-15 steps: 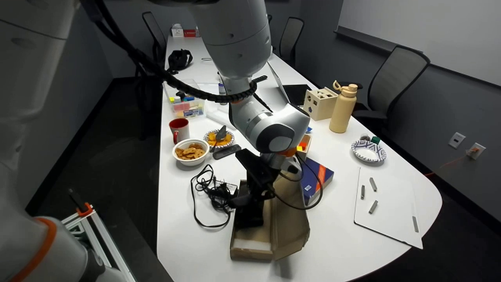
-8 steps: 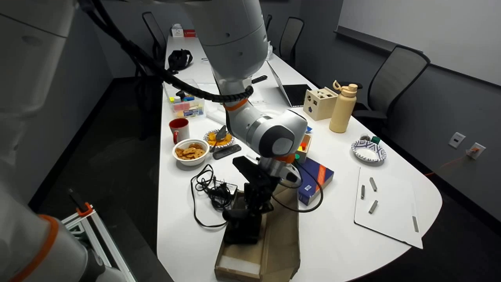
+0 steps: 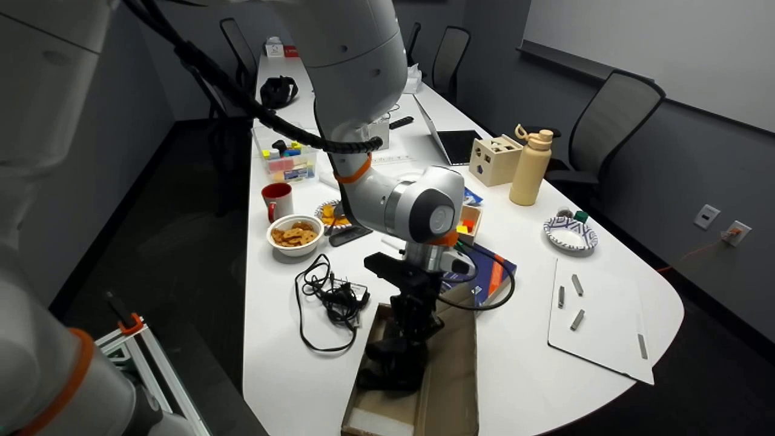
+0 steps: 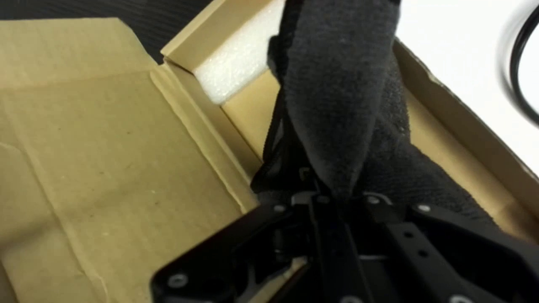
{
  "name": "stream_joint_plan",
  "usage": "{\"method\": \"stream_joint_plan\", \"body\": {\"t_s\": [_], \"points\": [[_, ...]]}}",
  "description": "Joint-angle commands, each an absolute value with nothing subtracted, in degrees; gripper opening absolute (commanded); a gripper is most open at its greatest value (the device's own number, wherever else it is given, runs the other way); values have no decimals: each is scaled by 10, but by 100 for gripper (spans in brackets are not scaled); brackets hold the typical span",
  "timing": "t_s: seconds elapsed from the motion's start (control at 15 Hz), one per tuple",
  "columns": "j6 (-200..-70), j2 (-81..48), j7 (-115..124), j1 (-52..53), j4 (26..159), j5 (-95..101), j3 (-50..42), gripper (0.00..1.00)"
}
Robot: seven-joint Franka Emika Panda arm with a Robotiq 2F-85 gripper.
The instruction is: Use the towel to wipe the inside of the brown box.
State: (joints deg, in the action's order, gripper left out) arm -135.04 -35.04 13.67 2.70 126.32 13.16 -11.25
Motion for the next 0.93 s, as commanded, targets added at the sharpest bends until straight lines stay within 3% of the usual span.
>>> {"method": "stream_joint_plan", "body": {"t_s": [0.0,0.4,0.67,0.87], "points": [[-1462,-347,168,42,1284,167,-122,2],[-1630,-352,99,-5,1296,75,-48,2],[-1592,-332,-10,-102,1308,-39,78,2],[-1510,-319,-37,-121,1303,-85,98,2]]}}
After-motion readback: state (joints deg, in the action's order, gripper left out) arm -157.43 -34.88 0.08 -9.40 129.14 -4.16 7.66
